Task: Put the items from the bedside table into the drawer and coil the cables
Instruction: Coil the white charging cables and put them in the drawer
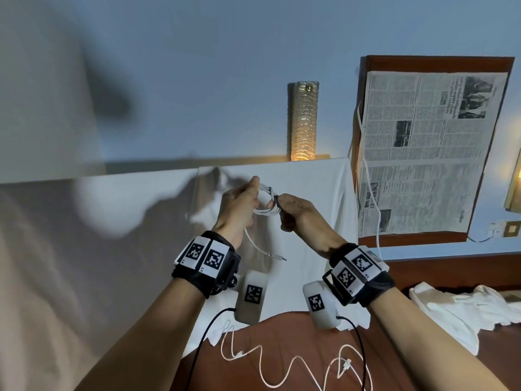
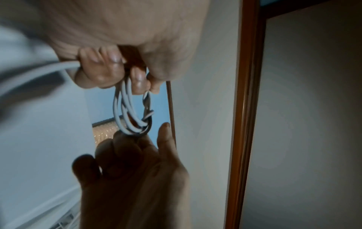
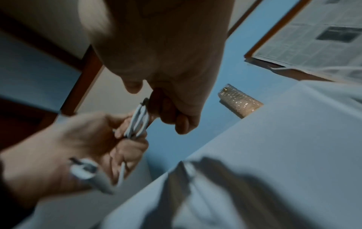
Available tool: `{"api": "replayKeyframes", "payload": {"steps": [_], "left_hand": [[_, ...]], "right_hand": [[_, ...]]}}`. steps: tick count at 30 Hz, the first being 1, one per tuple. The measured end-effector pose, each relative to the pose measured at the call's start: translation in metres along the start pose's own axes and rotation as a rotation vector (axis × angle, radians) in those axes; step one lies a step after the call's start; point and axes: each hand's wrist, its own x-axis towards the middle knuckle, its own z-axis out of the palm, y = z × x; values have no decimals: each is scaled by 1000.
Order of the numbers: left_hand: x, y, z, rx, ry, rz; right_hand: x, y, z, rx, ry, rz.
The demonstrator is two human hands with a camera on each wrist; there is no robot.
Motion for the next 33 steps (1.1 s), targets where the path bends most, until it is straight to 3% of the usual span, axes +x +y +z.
{"api": "replayKeyframes", "payload": {"steps": [5,8,13,18,23,26,29,31,33], "left_hand": [[1,-7,-2,14,-93,-2],[1,-10,1,42,-72,31],[3,-9,4,25,-61,108],[6,-24,-16,274,-149,355],[21,-59,-54,413,-216,438],[23,-73,-68,508,-266,407],[27,-75,-73,645,-182,373],[27,-64,-67,472,-56,268],[27,-48,-58,120,25,145]], "right_hand": [[-4,6,-1,58,28,35],[-2,2,3,215,62,57],[-3,-6,14,563,-9,63],[0,-15,5,385,28,23],[3,-17,-10,343,77,60],[5,-15,-12,358,97,89],[6,-14,-9,398,89,92],[7,-13,-5,461,69,105],[8,-11,-1,507,46,121]]}}
